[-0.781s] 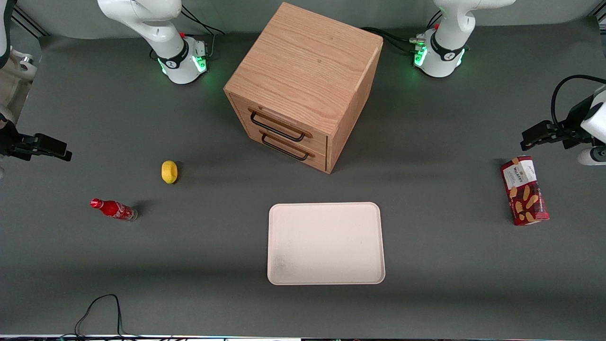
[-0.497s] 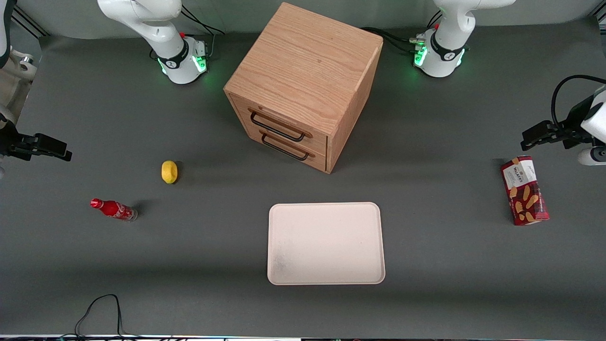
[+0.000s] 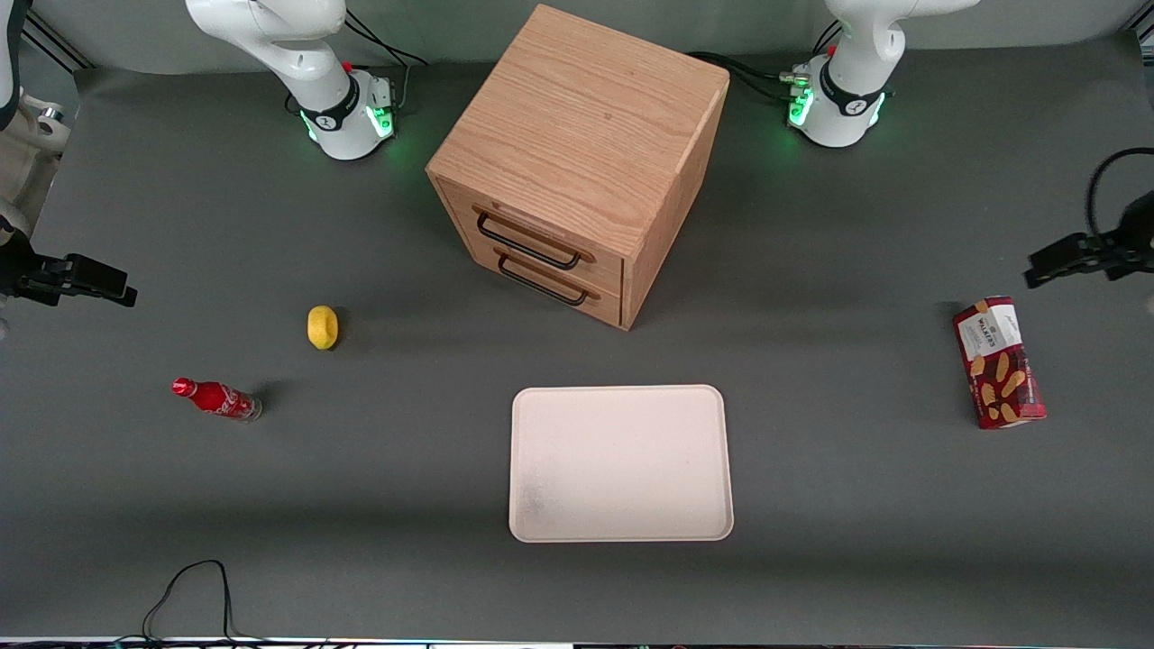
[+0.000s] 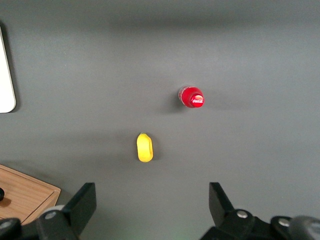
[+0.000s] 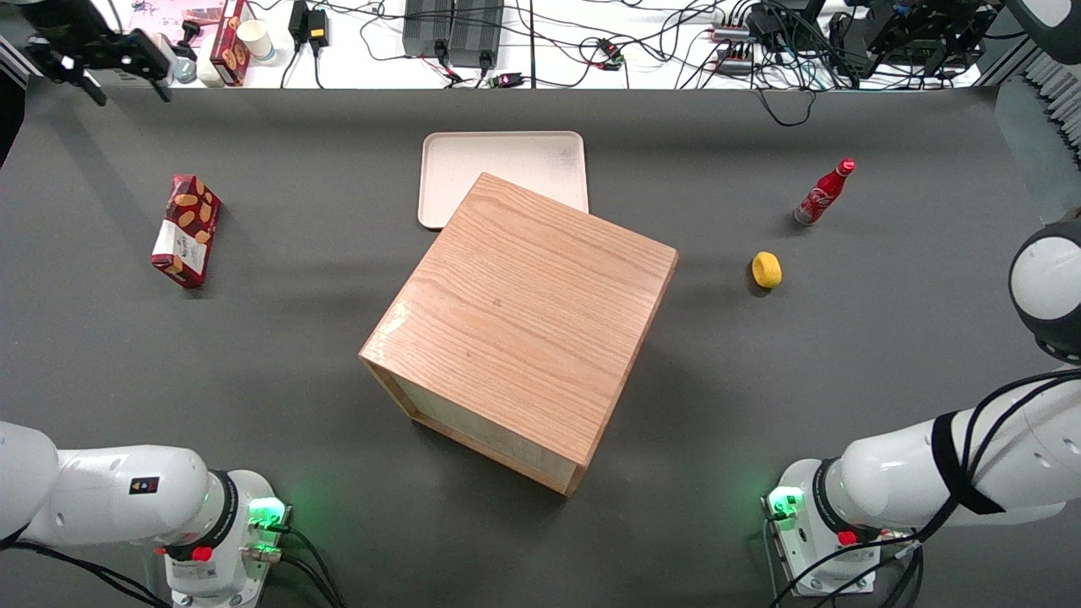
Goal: Place red cookie box on tray
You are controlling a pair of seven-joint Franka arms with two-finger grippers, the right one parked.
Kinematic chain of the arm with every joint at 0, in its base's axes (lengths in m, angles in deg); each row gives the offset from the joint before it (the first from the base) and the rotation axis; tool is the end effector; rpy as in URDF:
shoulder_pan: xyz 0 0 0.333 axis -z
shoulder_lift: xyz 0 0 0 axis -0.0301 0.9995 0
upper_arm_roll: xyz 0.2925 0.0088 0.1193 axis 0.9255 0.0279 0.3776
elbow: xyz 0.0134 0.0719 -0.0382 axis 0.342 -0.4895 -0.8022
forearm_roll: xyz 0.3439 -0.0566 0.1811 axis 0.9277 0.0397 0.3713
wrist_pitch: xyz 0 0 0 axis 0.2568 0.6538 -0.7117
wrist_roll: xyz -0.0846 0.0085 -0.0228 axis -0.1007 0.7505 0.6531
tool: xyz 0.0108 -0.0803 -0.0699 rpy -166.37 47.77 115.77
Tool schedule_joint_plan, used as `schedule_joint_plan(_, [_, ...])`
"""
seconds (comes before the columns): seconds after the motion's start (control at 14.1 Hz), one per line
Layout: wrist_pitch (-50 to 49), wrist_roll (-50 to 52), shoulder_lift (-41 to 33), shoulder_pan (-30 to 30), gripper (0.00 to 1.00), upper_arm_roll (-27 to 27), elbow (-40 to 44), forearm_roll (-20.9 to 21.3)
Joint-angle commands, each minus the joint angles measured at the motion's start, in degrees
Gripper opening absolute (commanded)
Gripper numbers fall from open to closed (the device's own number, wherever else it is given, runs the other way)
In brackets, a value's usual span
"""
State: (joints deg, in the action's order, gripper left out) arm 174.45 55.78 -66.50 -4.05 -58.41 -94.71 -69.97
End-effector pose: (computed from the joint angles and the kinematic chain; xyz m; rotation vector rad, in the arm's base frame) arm 0.5603 0.0728 0.5733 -3.1361 -0.1420 0.0563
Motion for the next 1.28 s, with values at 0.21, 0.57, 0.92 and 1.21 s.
schedule_joint_plan(0.21, [0.9,-13.6,1.9,-12.1,1.00,-0.3,0.7,0.4])
schedule_joint_plan(0.57, [6.8,-13.7,3.9,-13.1,1.00,-0.3,-3.2,0.4])
schedule_joint_plan(0.92, [22.5,-13.7,9.0,-12.9,1.00,-0.4,-12.9,0.1])
schedule_joint_plan(1.21, [35.2,-13.7,13.1,-13.0,1.00,-0.4,-20.3,-0.3])
